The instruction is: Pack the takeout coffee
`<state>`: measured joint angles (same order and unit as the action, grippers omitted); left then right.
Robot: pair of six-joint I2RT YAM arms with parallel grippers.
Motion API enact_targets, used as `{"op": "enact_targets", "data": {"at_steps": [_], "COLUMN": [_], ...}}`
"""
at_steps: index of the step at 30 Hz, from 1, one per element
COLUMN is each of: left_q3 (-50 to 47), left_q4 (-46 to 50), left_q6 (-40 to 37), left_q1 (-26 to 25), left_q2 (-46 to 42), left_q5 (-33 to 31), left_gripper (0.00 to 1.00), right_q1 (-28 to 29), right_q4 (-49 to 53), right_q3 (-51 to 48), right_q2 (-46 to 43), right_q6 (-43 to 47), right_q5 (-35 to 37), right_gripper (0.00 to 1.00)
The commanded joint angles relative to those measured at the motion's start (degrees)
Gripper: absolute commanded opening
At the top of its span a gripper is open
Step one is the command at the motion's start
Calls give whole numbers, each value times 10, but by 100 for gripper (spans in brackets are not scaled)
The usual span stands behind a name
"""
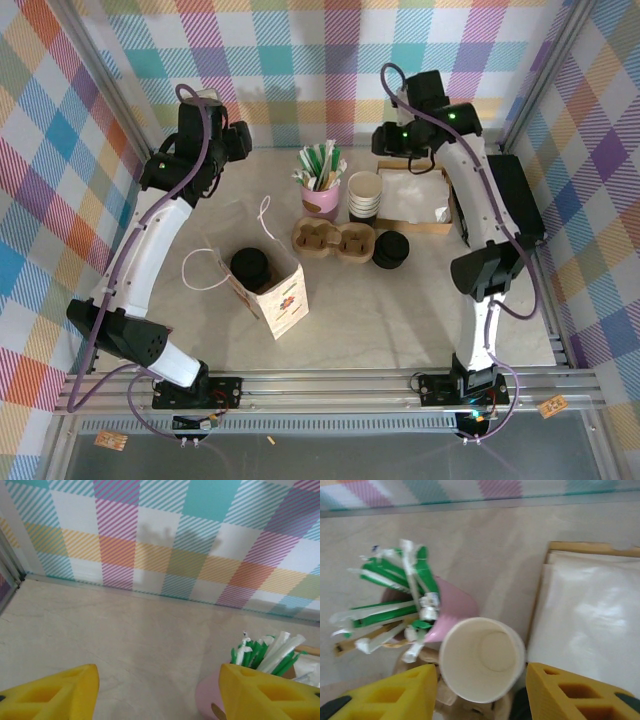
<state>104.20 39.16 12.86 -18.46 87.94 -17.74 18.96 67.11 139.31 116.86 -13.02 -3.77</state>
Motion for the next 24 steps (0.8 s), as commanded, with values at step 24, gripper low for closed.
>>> {"op": "enact_targets", "data": {"at_steps": [24], "left_q3": [24], "left_q4": [45], "left_q6": [9], "left_q1": [7], "left_q2": [3], "left_q5": [51], "left_gripper": [65], "right_q1": [44], "right_q4": [-137], "right_q3": [109], "right_q2": [163], "right_q6": [2], "right_q5": [-66], "right_gripper": [55]}}
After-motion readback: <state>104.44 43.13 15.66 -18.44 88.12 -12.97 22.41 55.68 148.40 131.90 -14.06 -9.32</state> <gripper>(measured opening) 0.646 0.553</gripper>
